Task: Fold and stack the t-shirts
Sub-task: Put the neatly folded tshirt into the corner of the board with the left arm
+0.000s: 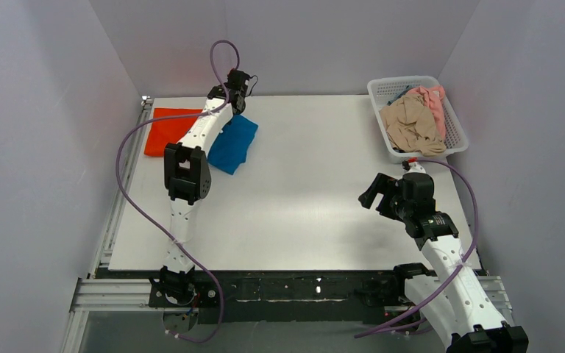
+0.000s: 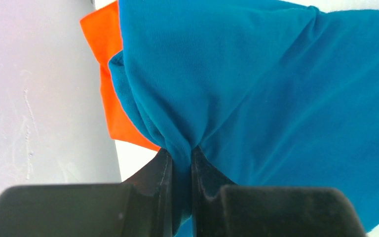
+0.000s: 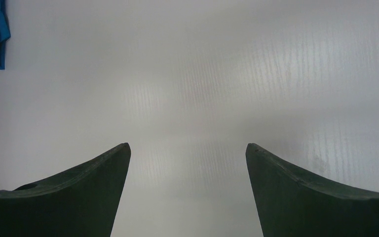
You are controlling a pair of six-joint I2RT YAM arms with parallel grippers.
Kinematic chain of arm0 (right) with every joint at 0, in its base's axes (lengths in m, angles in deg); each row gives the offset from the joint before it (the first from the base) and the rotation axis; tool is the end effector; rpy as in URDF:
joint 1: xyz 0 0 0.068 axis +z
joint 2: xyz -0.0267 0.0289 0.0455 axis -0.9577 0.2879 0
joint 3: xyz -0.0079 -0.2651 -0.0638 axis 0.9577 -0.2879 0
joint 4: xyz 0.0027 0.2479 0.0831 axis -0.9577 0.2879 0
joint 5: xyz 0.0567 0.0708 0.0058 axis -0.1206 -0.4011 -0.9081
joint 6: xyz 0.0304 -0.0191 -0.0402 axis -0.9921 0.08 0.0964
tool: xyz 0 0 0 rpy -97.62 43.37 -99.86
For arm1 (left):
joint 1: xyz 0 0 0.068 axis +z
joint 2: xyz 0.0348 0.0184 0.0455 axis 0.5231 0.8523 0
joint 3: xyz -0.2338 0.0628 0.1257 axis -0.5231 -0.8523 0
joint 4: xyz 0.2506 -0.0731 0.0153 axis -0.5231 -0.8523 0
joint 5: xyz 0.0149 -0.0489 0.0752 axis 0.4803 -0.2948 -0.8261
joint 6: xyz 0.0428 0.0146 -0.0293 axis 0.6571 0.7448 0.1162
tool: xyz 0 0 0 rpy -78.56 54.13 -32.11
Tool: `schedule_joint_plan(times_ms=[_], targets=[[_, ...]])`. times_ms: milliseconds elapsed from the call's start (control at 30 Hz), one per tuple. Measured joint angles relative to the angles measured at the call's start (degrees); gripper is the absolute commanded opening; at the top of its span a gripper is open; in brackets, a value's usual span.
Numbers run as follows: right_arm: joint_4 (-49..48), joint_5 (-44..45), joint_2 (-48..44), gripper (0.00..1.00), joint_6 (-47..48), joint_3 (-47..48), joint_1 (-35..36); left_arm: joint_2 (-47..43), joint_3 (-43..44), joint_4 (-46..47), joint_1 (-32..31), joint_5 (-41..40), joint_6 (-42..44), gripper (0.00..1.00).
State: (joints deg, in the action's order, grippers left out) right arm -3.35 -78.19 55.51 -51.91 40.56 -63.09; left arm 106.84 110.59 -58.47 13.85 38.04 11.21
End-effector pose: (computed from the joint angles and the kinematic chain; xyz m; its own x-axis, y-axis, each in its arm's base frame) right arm 0.1594 0.0296 0.2424 -0.6046 0.3948 -0.6918 0.1178 0.9033 0.4125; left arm 0.5336 -0.1461 0.2958 -0.3848 0.2568 -0.8865 -0.2817 0.8820 0.3778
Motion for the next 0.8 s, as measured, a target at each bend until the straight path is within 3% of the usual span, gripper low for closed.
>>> schedule_joint_plan(times_ms=[333,800], targets=[[0.0,1.6,2.5,0.95,0.0,0.0,0.0,-0.1,1.7,5.1,2.0,-1.6,7.8,0.00],[0.0,2.7,4.7,0.96,0.2,0.0,0.0,-2.6,3.1,5.9,5.5,-1.7,9.3,0.00]])
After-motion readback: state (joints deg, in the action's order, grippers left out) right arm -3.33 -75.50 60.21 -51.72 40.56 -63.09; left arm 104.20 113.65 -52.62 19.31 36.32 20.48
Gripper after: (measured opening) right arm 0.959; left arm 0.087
